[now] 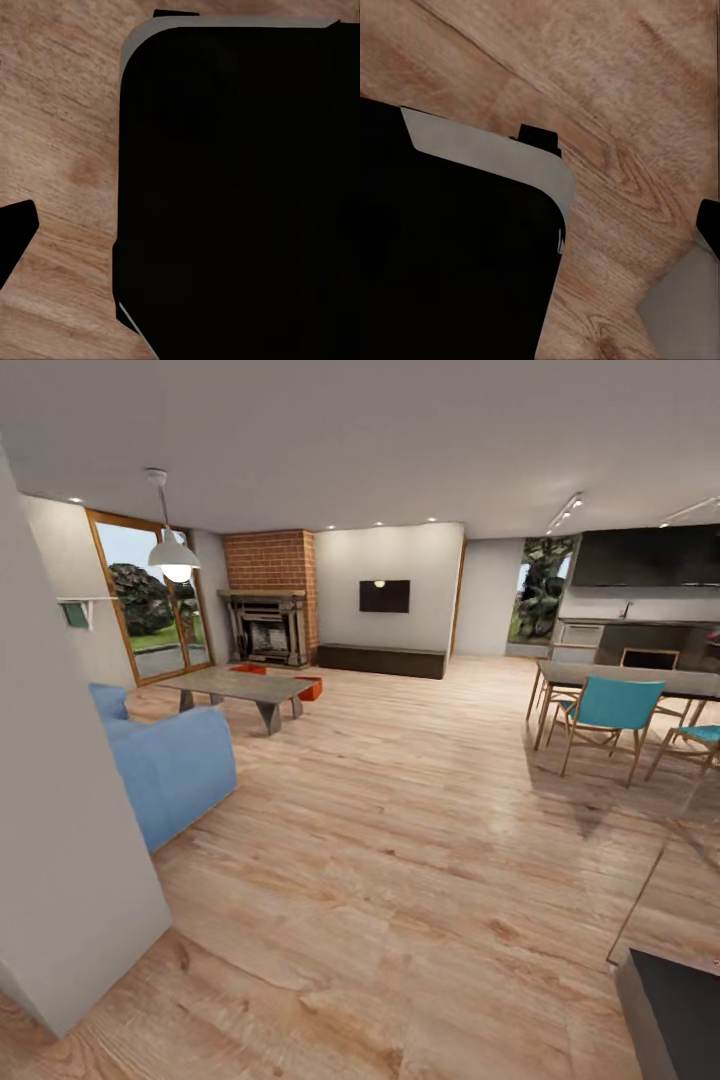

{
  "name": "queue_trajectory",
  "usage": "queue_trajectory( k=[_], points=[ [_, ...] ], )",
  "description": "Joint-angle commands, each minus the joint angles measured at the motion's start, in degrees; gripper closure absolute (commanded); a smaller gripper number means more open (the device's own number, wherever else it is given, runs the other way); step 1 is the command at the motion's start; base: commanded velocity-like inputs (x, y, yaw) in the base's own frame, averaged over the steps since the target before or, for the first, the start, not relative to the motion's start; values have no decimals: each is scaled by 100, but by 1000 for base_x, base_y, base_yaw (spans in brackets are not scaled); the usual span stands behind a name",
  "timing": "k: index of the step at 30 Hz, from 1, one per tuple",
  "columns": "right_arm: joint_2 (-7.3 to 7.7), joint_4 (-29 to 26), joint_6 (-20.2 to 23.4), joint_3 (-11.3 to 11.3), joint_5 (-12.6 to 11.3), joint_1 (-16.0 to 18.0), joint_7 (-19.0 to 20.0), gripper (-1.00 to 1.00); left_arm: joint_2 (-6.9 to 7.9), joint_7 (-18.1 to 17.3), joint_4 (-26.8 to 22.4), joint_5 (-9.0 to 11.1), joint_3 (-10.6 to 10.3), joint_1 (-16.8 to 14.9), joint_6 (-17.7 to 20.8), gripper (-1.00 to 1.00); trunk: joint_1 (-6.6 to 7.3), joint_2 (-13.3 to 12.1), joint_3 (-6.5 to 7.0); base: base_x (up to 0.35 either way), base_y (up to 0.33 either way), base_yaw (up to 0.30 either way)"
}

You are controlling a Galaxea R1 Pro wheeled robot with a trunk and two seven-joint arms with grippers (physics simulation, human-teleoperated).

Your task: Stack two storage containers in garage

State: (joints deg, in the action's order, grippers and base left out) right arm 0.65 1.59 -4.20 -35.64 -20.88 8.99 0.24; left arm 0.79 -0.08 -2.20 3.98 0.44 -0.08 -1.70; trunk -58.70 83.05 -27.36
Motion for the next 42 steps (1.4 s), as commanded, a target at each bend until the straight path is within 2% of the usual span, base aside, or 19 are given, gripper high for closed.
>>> queue_trajectory(
  k=[1, 10, 42],
  points=[
    [-4, 17, -30, -48, -48, 7, 3, -100, 0, -1, 0, 42, 0, -1, -15, -100, -3, 3, -6, 325, 0, -241],
    [-4, 17, -29, -50, -48, 7, 3, -100, 0, -1, 0, 42, 0, -1, -15, -100, -3, 3, -6, 325, 0, -168],
    [46, 17, -46, -57, -39, 7, 3, -100, -9, 57, 0, 34, 0, -1, -15, -100, -3, 3, -6, 325, 0, -2]
  ],
)
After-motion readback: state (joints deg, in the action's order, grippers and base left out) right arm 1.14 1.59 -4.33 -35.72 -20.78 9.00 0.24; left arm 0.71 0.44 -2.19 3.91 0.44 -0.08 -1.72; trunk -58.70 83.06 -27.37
